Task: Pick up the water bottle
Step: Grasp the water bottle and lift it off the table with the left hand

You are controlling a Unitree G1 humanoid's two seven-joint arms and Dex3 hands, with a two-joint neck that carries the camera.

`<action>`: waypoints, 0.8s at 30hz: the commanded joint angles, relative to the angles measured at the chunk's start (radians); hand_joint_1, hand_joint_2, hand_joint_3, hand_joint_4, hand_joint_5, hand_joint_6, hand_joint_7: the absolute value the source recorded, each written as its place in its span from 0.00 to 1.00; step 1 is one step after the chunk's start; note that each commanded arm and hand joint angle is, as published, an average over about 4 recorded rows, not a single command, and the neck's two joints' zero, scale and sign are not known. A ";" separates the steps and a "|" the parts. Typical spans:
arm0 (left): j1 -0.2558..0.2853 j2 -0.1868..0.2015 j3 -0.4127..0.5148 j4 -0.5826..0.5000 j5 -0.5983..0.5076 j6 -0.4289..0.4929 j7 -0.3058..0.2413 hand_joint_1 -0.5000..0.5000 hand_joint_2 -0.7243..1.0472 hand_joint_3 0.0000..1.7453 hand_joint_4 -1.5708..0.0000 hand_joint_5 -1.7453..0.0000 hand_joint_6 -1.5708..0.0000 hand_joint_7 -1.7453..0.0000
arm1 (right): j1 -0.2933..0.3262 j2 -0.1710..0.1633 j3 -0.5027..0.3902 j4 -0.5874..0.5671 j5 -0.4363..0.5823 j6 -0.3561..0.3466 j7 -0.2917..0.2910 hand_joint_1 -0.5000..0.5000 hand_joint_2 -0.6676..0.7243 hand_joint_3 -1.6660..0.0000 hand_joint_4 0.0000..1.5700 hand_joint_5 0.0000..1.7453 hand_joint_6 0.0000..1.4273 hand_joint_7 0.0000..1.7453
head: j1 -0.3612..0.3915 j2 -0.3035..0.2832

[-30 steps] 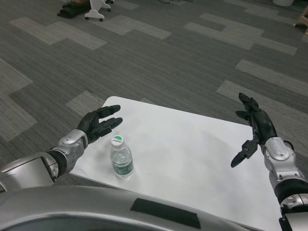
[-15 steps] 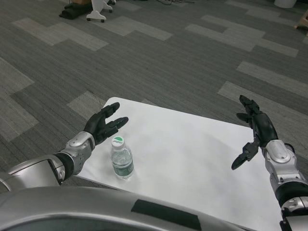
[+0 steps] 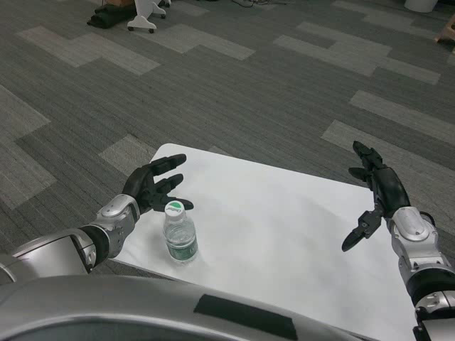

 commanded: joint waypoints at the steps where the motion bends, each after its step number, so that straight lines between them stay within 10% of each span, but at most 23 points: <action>1: 0.001 0.003 0.010 0.001 -0.023 0.004 0.000 1.00 0.23 0.05 0.74 0.91 0.54 1.00 | 0.003 0.003 -0.002 0.001 0.006 0.006 -0.001 0.20 0.91 0.90 0.00 0.44 0.00 0.04 | 0.000 -0.001; 24: -0.015 0.044 0.077 0.135 -0.117 0.005 0.013 1.00 0.20 0.04 0.88 1.00 0.60 1.00 | 0.011 0.006 0.003 0.001 0.006 0.006 0.004 0.17 0.91 0.90 0.00 0.44 0.00 0.04 | 0.003 -0.003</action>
